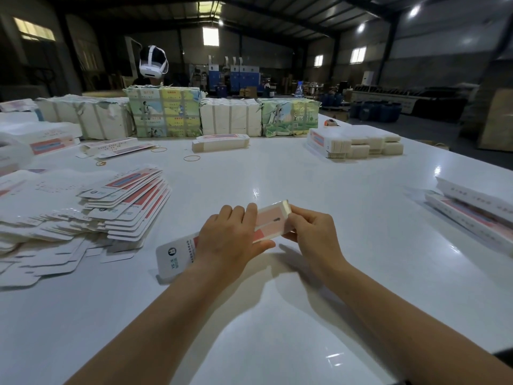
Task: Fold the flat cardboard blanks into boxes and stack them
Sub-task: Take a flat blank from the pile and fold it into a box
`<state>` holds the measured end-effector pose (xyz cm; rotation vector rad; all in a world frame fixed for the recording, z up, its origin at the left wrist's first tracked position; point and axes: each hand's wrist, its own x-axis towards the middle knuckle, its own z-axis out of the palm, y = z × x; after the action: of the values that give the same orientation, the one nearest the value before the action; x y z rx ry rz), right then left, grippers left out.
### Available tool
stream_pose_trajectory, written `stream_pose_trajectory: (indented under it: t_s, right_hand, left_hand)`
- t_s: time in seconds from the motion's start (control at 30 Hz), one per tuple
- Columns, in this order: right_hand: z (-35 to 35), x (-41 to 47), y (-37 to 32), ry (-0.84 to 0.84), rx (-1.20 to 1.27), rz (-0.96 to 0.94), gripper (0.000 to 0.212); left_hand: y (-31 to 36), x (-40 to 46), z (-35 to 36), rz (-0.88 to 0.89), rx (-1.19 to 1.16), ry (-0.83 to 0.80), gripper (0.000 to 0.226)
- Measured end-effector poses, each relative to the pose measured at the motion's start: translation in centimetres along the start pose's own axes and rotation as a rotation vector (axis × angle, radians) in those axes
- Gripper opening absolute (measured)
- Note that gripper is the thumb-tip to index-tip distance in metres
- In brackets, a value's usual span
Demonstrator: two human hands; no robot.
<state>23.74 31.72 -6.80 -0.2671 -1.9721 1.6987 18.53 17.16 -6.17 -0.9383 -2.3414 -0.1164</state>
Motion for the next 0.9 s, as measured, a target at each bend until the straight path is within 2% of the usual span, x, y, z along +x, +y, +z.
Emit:
stream_pose_trajectory:
  t_s: [0.07,0.2,0.33,0.5,0.63,0.73,0.8,0.9]
  right_hand:
    - [0.2,-0.3,0.1,0.006,-0.121,-0.074,0.035]
    - [0.8,-1.0,0.2,-0.067,-0.324,-0.16,0.019]
    - [0.8,-1.3,0.0,-0.17,-0.373,-0.169,0.029]
    - [0.4,-1.1,0.2,-0.15,-0.554,-0.319,0.01]
    - [0.1,-0.8,0.1,-0.188,-0.621,-0.333,0.027]
    - [-0.5,-0.2,-0.2,-0.24,-0.749,-0.387,0.064]
    - [-0.8,0.1,-0.1,-0.338,-0.809,-0.479,0.085]
    - [-1.0,0.4,0.7,-0.476,-1.042,-0.605,0.077]
  left_hand:
    - [0.3,0.1,-0.1,-0.012,0.004,0.024,0.068]
    - [0.6,0.2,-0.4,-0.025,-0.021,0.066,0.065]
    - [0.2,0.0,-0.5,-0.023,0.009,0.071,0.065]
    - [-0.3,-0.3,0.0,0.043,-0.008,0.112,0.061]
    - [-0.8,-0.1,0.3,0.075,-0.044,0.151,0.064]
    - [-1.9,0.2,0.5,0.122,-0.084,0.105,0.063]
    - [-2.4,0.0,0.8,0.153,-0.092,0.043,0.062]
    - [-2.9,-0.3,1.2,0.146,-0.202,-0.049,0.075]
